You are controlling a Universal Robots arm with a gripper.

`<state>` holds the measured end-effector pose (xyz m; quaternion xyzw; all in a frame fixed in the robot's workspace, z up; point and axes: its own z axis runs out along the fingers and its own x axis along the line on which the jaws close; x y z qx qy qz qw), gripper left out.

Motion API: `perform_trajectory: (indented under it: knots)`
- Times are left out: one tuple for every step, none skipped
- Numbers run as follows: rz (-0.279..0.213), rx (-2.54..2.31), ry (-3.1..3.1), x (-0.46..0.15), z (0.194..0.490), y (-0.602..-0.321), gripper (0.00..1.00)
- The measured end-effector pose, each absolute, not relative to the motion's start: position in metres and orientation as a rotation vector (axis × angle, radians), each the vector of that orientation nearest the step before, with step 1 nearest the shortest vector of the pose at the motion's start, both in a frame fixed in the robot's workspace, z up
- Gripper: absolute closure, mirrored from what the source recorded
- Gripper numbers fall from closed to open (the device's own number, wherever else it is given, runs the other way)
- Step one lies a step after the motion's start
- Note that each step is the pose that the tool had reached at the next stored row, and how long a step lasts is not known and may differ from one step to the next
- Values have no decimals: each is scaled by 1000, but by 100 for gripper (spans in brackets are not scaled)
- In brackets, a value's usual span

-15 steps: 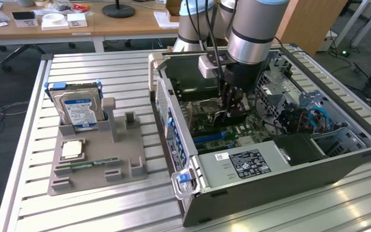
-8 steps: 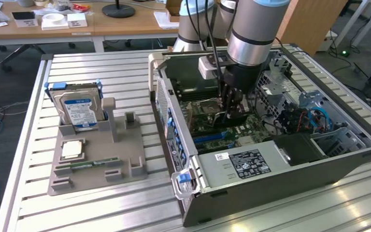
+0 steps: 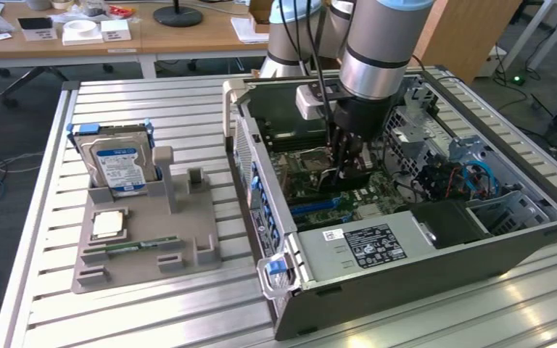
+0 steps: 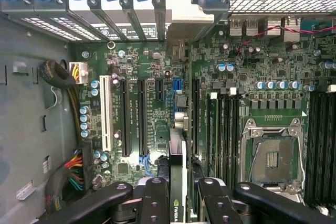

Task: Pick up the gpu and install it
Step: 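Insert the gpu into the slot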

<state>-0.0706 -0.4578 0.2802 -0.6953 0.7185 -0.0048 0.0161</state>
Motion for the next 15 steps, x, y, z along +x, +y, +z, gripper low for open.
perform_trajectory:
  knots:
    - [-15,-2162,2234,-71,280,-458,74]
    - [-15,-2162,2234,-71,280,-458,74]
    - [-15,-2162,2235,-71,279,-459,74]
    - [-15,-2162,2235,-71,278,-459,74]
    - [-15,-2162,2235,-72,278,-459,74]
    - [-15,-2162,2235,-72,277,-459,74]
    - [-15,-2162,2235,-72,276,-460,74]
    - [-15,-2162,2234,-73,275,-460,74]
    - [-15,-2162,2235,-73,274,-460,74]
    - [-15,-2162,2234,-74,273,-460,74]
    - [-15,-2162,2235,-74,272,-460,74]
    - [-15,-2162,2235,-74,272,-460,74]
    - [-15,-2162,2235,-75,272,-460,74]
    - [-15,-2162,2235,-76,272,-460,74]
    - [-15,-2162,2235,-76,271,-460,74]
